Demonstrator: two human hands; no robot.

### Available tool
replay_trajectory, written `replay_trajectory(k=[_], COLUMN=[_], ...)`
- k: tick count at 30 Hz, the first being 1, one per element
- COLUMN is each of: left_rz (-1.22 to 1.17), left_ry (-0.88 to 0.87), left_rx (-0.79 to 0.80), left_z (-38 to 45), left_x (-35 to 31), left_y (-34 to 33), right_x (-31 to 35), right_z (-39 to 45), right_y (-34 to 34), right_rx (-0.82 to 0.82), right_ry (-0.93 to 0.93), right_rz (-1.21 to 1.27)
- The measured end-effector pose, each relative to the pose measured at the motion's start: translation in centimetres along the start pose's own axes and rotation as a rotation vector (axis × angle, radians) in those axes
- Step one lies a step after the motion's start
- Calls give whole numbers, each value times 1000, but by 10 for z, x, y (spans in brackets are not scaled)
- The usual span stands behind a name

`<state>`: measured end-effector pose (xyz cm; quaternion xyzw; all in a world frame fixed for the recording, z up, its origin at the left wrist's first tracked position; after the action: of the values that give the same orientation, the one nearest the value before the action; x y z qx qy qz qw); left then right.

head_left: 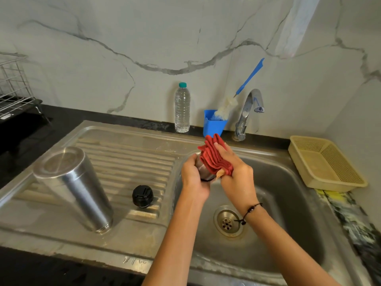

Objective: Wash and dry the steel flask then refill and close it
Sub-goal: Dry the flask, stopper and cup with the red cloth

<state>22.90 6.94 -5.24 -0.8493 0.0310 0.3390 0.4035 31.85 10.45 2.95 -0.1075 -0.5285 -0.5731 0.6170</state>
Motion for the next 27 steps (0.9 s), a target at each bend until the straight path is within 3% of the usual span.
replay_trajectory(k=[3, 6, 9, 12, 14, 19, 27], left_rz=[91, 57, -48, -126, -84, 183, 355], left_ry=[-12, -20, -22, -38, -65, -144, -271], left_rx=[-18, -22, -78, -105, -94, 91, 328], left_z=[0, -1, 0, 1, 0, -4, -8], left_x=[-2, -6, -13, -19, -23, -33, -56], left_y=[1, -1, 6, 16, 17, 4, 5], right_x=[-27, -30, 1, 31, 31, 22, 14], right_z=[17, 22, 11, -15, -23, 4, 39], right_y=[-1, 9, 17, -2, -11, 2, -9], right_rx=[73, 1, -67, -3, 26, -31, 188], right_ry=[-194, -275, -103, 174, 200, 74, 42], right_rz=[119, 241, 140, 17, 14, -3, 40])
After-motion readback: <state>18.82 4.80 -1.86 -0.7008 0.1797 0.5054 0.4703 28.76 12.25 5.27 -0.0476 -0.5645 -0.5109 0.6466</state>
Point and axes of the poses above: each hand's wrist, its own z-axis towards the middle knuckle, its own y-axis out of the back of the hand, x = y × z, the point moved 9 cm from there along z, towards the middle knuckle, and after that the axes turned 2 degrees about -x, right-handed, at the moved point
